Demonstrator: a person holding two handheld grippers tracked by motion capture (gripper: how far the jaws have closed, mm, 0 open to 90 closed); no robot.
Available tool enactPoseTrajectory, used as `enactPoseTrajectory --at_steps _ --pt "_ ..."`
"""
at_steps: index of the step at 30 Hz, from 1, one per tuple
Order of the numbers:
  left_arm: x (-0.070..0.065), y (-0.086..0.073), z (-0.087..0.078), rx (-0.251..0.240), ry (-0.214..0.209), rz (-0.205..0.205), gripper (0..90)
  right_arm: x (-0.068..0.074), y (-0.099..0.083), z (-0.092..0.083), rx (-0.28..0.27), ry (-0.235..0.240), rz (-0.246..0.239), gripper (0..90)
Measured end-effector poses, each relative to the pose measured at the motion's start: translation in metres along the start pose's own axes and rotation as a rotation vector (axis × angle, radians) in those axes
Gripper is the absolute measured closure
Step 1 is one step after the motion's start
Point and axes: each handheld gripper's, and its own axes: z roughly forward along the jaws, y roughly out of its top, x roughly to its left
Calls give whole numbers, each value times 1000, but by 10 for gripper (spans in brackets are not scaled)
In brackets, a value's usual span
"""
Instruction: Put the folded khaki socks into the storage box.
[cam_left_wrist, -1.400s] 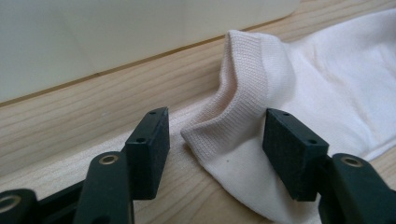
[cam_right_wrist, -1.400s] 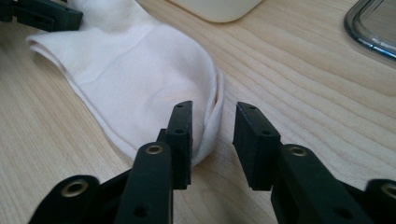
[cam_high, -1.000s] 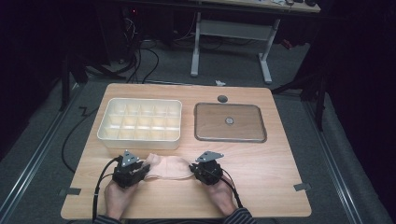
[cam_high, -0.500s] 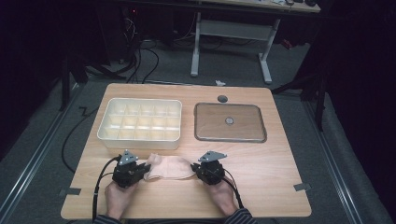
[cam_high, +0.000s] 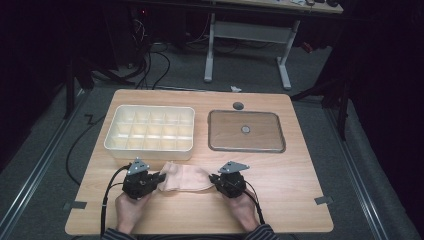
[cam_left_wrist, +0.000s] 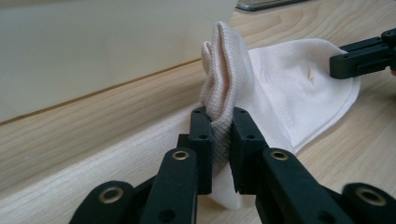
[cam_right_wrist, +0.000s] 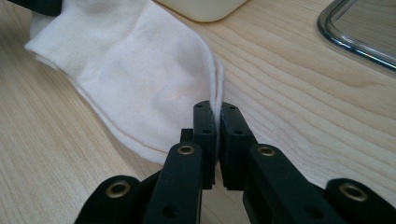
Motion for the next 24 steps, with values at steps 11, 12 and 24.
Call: enactPoseTrajectory --at_steps 11,12,24 --pt "-11 7 9 22 -8 30 810 -10 -5 -12 -1 -18 14 865" --pt "-13 8 10 22 -11 30 810 -11 -6 -13 -3 -20 14 865" --pt "-26 18 29 41 -39 43 807 -28 -14 -27 9 -49 45 865"
